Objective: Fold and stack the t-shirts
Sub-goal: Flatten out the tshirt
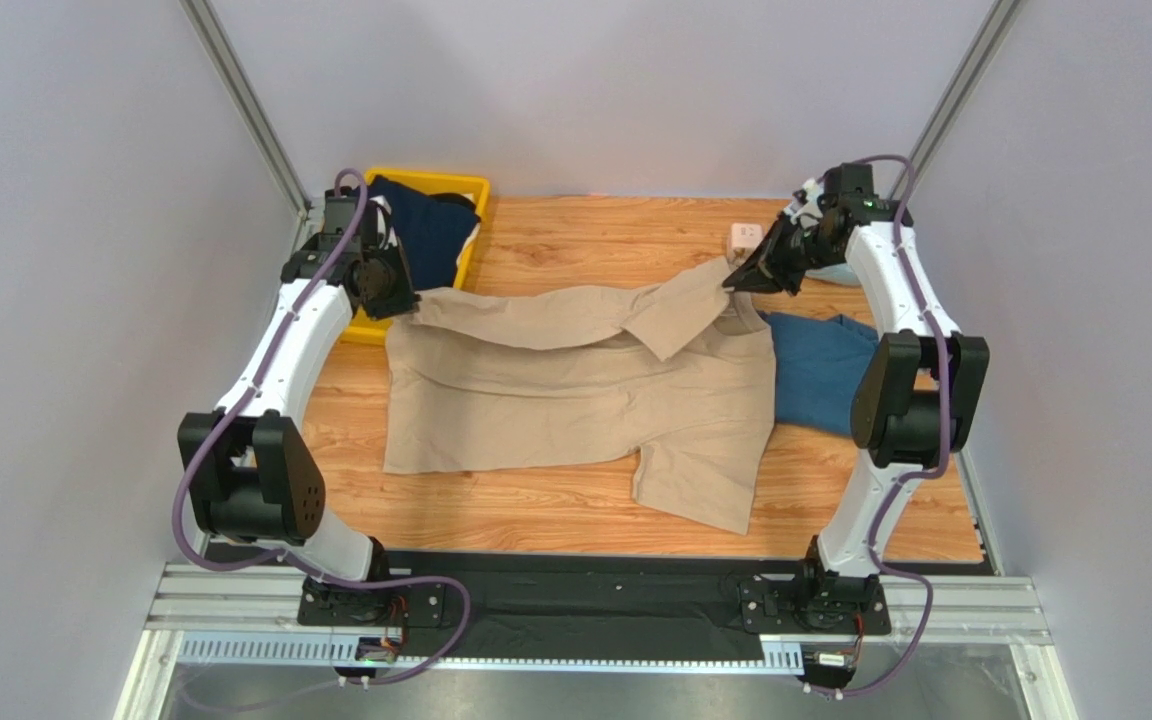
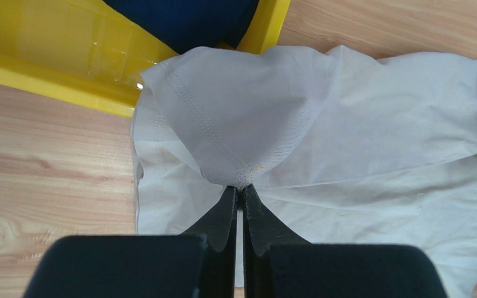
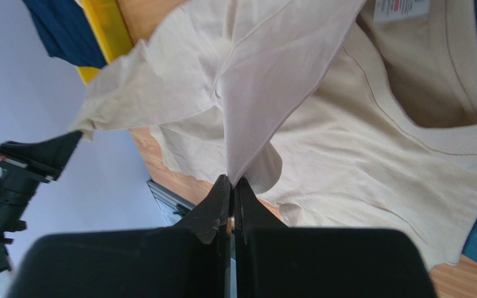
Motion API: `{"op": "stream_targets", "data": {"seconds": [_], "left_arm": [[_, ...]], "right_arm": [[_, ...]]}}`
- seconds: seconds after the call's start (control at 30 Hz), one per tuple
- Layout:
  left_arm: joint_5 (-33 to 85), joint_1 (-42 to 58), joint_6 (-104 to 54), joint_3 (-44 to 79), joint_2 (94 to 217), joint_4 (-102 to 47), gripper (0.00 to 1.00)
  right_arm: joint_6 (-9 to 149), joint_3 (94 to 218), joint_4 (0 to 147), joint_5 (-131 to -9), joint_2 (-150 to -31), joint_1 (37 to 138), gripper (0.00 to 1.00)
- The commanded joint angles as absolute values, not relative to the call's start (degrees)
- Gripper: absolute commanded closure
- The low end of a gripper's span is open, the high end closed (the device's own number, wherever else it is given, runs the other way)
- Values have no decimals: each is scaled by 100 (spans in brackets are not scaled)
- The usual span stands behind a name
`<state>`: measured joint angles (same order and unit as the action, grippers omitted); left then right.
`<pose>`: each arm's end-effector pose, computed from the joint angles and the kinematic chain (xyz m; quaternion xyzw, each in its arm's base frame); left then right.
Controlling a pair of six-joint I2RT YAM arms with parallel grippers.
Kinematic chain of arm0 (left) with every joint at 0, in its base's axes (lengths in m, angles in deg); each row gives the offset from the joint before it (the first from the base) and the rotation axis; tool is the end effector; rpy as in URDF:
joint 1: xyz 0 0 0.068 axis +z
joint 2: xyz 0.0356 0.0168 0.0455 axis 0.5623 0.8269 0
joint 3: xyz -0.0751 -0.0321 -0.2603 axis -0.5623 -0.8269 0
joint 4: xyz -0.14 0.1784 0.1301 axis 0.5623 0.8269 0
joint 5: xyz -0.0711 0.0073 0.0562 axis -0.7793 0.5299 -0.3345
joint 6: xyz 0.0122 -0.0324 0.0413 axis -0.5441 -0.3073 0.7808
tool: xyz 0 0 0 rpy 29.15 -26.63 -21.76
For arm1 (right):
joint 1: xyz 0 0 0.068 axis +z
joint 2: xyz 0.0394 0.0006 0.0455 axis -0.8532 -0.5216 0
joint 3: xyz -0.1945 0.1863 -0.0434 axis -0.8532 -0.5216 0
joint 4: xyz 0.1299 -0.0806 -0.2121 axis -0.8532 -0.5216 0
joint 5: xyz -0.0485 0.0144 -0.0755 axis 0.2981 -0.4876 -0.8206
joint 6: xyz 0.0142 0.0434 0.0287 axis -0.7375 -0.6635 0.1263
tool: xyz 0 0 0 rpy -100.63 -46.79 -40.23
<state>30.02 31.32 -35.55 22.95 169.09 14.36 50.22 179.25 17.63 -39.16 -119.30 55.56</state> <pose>0.3343 -0.0194 0.3048 -0.1454 0.9307 -0.1047 0.3189 0.4011 0.0010 0.2794 0.1762 0.9126 0.3508 0.1144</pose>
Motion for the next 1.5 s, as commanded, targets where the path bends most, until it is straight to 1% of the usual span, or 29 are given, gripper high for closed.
{"op": "stream_targets", "data": {"seconds": [0.0,0.27,0.4,0.43,0.5,0.53,0.6,0.63,0.67,0.87,1.0,1.2,1.33,1.47], "left_arm": [[3344,3149,-3832,2790,16522,1733,100],[3397,3158,-4246,4030,16153,1882,100],[3818,3158,-4343,4610,15846,2040,100],[3967,3158,-4360,4733,15723,2076,100],[4073,3158,-4352,5137,15643,2181,100],[4169,3158,-4334,5296,15591,2242,100],[4258,3158,-4291,5814,15547,2471,100],[4293,3158,-4273,5972,15485,2541,100],[4311,3158,-4273,6148,15424,2585,100],[4302,3158,-4282,6247,14695,2577,100],[4293,3158,-4220,6211,14089,2507,100],[4215,3158,-4211,6299,13605,2445,100],[4153,3158,-4220,6299,13420,2419,100],[4205,3149,-4132,5967,13331,2375,100]], "right_arm": [[4316,18644,2246,-3610,-11502,5303,100],[3164,19048,3460,-3364,-10589,5136,100],[2322,19390,4206,-3355,-10271,4995,100],[2224,19861,4243,-3250,-10306,4917,100],[2056,20417,4261,-3188,-10394,4846,100],[1882,21038,4287,-3135,-10455,4785,100],[1644,21499,4576,-3056,-10465,4723,100],[1269,21649,4795,-2943,-10369,4644,100],[1099,21633,5293,-2915,-10272,4617,100],[510,21659,6096,-2828,-9472,4450,100],[535,21852,6229,-2775,-8928,4362,100],[342,22230,6335,-2836,-8602,4292,100],[193,22230,6423,-2880,-8461,4292,100],[35,22283,6502,-2950,-8566,4301,100]]}}
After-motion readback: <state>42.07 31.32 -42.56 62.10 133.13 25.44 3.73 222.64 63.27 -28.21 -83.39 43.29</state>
